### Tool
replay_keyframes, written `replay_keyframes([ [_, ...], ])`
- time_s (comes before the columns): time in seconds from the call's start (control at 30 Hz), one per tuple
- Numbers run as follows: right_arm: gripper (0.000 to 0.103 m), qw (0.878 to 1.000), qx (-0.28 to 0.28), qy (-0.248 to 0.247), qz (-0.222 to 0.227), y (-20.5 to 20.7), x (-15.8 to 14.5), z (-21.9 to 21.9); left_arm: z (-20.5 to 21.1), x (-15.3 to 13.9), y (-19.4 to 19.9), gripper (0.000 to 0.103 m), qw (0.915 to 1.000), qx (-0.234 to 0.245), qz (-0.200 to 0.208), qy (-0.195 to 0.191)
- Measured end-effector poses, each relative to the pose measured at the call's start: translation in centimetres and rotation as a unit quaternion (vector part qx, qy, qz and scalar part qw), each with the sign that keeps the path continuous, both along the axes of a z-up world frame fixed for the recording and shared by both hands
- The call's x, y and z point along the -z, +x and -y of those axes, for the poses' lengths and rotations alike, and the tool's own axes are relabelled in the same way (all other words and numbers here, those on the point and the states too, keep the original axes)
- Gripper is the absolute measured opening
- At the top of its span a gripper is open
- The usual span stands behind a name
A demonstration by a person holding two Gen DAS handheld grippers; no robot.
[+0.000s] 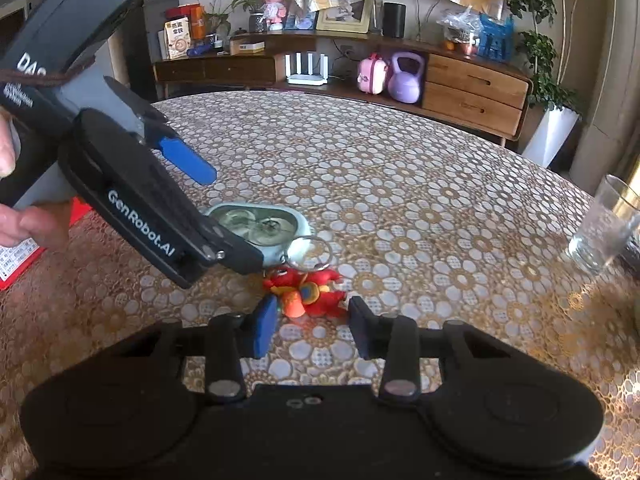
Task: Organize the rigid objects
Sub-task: 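Grasp light-blue correction tape with left tool while right tool grasps red keychain toy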
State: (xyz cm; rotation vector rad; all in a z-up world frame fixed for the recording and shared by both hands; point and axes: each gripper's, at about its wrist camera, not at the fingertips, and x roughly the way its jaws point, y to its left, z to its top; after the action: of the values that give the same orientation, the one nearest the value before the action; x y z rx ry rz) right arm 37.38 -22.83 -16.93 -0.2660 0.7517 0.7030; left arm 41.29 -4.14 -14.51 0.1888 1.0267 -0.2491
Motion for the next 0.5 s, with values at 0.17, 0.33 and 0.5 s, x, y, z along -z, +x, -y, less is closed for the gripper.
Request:
replay_keyframes([
  [0.17, 0.039, 1.0, -0.005, -0.006, 0.005, 0.0, 0.0, -0.3, 0.7, 0.1, 0.1, 0.082, 0.9998, 0.02, 0.004, 0.005],
  [0.33, 0.041, 1.0, -0.003, -0.002, 0.014, 0.5, 0.2, -0.6, 1.4, 0.0, 0.3, 0.064, 0.9994, 0.032, 0.01, -0.002],
  [0.5, 0.048, 1.0, -0.004, 0.006, 0.018, 1.0, 0.5, -1.0, 1.4, 0.0, 0.3, 0.058, 0.9992, 0.035, 0.018, -0.002],
])
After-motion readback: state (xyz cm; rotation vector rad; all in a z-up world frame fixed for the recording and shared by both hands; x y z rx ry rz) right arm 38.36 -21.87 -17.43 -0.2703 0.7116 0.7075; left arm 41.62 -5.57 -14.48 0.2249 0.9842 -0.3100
